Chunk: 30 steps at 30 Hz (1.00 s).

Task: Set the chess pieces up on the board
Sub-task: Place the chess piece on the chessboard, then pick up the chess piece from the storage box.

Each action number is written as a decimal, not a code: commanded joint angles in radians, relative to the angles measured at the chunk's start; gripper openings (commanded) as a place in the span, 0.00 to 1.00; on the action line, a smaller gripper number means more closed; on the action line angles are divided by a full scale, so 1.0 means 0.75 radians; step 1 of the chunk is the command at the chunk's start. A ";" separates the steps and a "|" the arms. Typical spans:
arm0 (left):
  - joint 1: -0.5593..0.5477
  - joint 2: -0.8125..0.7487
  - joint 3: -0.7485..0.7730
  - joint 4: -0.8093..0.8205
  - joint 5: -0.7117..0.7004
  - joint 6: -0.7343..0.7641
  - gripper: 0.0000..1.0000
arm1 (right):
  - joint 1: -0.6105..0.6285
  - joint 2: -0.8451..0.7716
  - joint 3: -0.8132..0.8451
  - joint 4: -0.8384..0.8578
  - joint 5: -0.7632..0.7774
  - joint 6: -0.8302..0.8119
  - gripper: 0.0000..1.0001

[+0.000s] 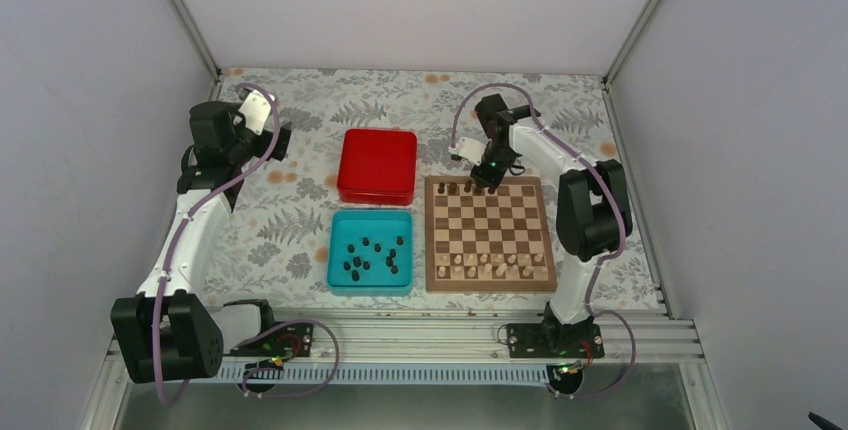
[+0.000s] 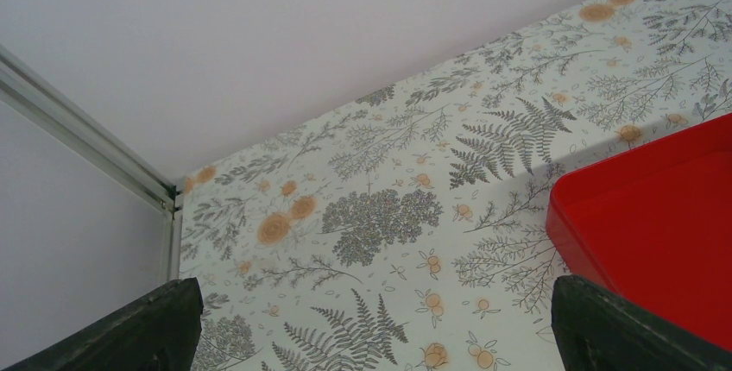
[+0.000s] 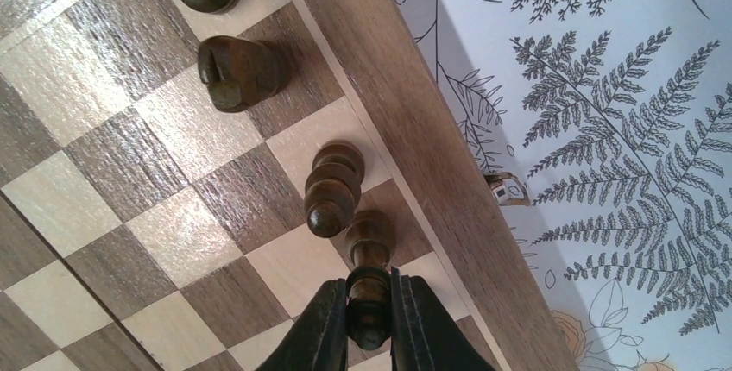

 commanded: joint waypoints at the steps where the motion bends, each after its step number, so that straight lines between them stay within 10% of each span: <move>1: 0.007 -0.006 -0.004 0.013 0.016 0.018 1.00 | 0.011 0.027 0.033 0.008 0.018 0.016 0.12; 7: 0.007 -0.004 -0.005 0.011 0.020 0.020 1.00 | 0.011 0.028 0.033 0.012 0.018 0.015 0.14; 19: 0.007 0.004 0.000 0.011 0.022 0.022 1.00 | 0.050 -0.092 0.270 -0.056 -0.069 0.054 0.49; 30: 0.007 0.002 0.000 0.010 0.017 0.021 1.00 | 0.599 -0.025 0.405 -0.142 0.011 0.091 0.54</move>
